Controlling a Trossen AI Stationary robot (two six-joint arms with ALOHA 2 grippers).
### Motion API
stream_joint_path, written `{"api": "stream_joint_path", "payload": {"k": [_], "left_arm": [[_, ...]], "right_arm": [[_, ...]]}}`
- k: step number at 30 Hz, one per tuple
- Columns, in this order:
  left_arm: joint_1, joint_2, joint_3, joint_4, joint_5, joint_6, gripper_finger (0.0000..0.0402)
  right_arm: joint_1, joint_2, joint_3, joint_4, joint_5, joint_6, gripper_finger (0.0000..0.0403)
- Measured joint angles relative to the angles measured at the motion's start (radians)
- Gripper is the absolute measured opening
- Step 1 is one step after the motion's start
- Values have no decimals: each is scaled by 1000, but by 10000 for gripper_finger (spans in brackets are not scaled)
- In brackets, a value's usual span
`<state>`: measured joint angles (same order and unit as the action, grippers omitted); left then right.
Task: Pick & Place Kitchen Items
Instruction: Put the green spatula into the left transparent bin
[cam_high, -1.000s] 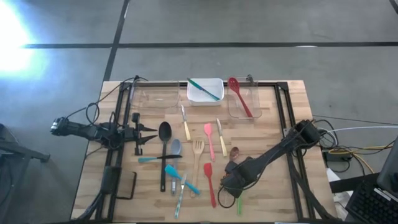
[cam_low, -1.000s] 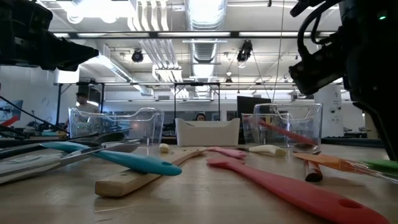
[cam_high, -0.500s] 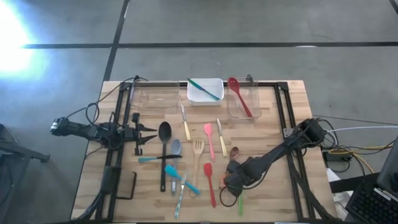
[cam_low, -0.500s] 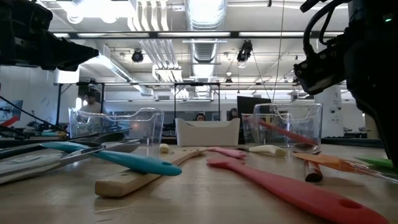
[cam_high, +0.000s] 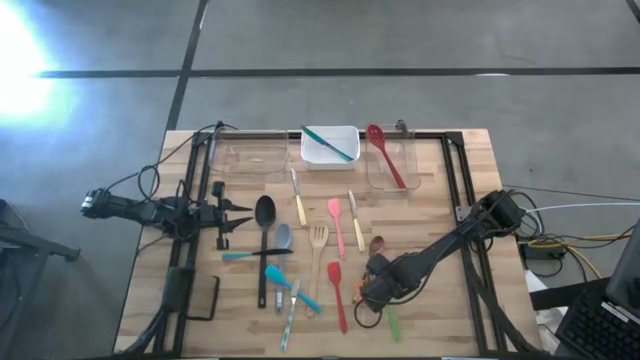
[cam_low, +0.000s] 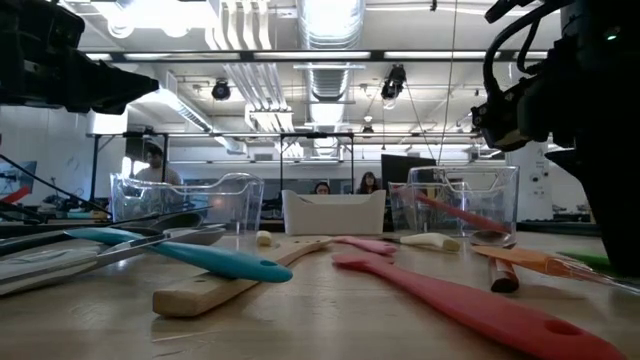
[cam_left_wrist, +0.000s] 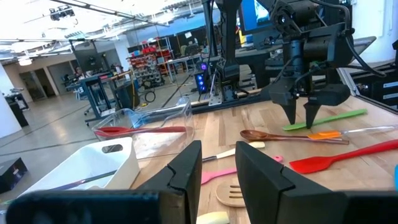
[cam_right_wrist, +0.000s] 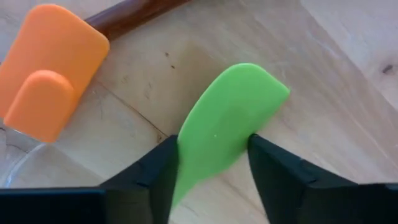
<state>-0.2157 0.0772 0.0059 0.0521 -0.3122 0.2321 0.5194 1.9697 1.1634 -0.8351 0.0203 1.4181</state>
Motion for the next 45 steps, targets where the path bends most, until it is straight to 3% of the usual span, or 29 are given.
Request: {"api": "stream_joint_path", "payload": {"k": [8,18,23,28,32,40,45], "left_arm": [[0,0,0,0,0,0,101],[0,0,0,0,0,0,101],[0,0,0,0,0,-2,101],[0,0,0,11,0,-4,101],[0,0,0,41,-2,-18,101],[0,0,0,59,-2,-55,101],[0,0,0,61,0,-171,101]], "right_arm": [[0,0,1,-17,-7,-6,78],[-1,-35,-1,-36,-40,-12,70],[0,-88,-13,-97,8,-3,63],[0,-130,-18,-189,36,19,15],[-2,-169,-19,-207,52,28,9],[4,-293,-17,-208,174,49,8],[6,-369,-16,-207,283,49,8]]}}
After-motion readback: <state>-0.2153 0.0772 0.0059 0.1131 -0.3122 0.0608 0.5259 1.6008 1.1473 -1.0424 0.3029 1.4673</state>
